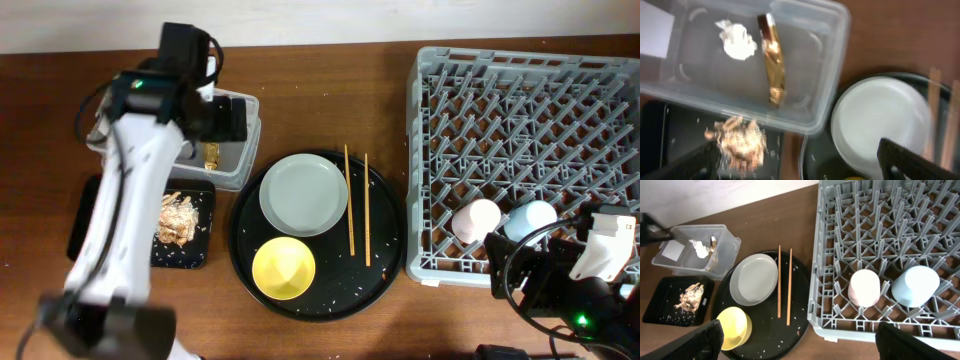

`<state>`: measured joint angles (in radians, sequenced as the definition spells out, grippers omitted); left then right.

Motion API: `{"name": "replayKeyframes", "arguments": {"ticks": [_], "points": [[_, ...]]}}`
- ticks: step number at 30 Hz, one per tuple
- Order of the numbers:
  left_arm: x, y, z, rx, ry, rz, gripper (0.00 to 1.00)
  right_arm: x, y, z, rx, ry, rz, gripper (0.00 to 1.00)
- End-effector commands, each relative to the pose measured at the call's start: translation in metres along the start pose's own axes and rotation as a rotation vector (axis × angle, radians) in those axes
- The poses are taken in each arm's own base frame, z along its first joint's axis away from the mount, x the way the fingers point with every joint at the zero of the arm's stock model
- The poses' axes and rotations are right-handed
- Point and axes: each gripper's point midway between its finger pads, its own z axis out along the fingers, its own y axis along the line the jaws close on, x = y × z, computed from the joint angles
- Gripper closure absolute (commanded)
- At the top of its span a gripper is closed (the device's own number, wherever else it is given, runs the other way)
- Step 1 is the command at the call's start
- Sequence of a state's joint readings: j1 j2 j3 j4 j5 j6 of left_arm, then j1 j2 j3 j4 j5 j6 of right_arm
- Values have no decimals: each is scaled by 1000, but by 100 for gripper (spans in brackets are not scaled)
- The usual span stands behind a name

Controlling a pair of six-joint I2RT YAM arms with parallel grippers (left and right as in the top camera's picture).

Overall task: Sort waste into correct bins and load items into the dishwasher rack
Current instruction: 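Pick the white tissue off the plate and drop it in the clear bin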

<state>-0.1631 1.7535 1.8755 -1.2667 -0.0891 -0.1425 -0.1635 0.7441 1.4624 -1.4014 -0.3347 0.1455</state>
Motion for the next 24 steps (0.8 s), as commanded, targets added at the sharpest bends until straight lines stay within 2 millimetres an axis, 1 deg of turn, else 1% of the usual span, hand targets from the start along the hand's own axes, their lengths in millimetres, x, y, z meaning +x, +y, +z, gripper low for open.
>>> {"name": "replayKeyframes", "arguments": {"ticks": [1, 3, 5, 6, 7, 9, 12, 14, 15, 16, 17, 19, 20, 22, 24], "points": [[24, -28, -79, 99, -83, 69, 1, -1, 3, -1, -12, -3, -17, 2], [49, -44, -101, 130, -67, 136, 1, -1, 3, -1, -12, -3, -17, 2], [67, -58, -115, 155, -54, 192, 1, -1, 3, -1, -12, -3, -17, 2], [72, -63, -119, 165, -53, 215, 1, -1, 3, -1, -12, -3, -17, 2], [78, -74, -125, 186, -61, 252, 1, -1, 3, -1, -12, -3, -17, 2], [82, -82, -128, 201, -63, 279, 1, -1, 3, -1, -12, -3, -17, 2], [89, -78, -127, 179, -36, 288, 1, -1, 3, -1, -11, -3, -17, 2], [91, -80, -131, 198, -40, 289, 1, -1, 3, -1, -12, -3, -17, 2], [90, -80, -133, 201, -49, 287, 1, -1, 3, -1, -12, -3, -17, 2], [82, -83, -137, 212, -92, 281, 1, -1, 3, -1, -12, -3, -17, 2], [69, -86, -142, 222, -163, 276, 1, -1, 3, -1, -12, -3, -17, 2], [50, -93, -153, 250, -273, 301, 1, -1, 3, -1, -12, -3, -17, 1], [38, -99, -162, 276, -356, 340, 1, -1, 3, -1, -12, -3, -17, 1], [29, -104, -174, 304, -464, 384, 1, -1, 3, -1, -12, -3, -17, 2], [27, -104, -181, 319, -549, 389, 1, -1, 3, -1, -12, -3, -17, 2]]}}
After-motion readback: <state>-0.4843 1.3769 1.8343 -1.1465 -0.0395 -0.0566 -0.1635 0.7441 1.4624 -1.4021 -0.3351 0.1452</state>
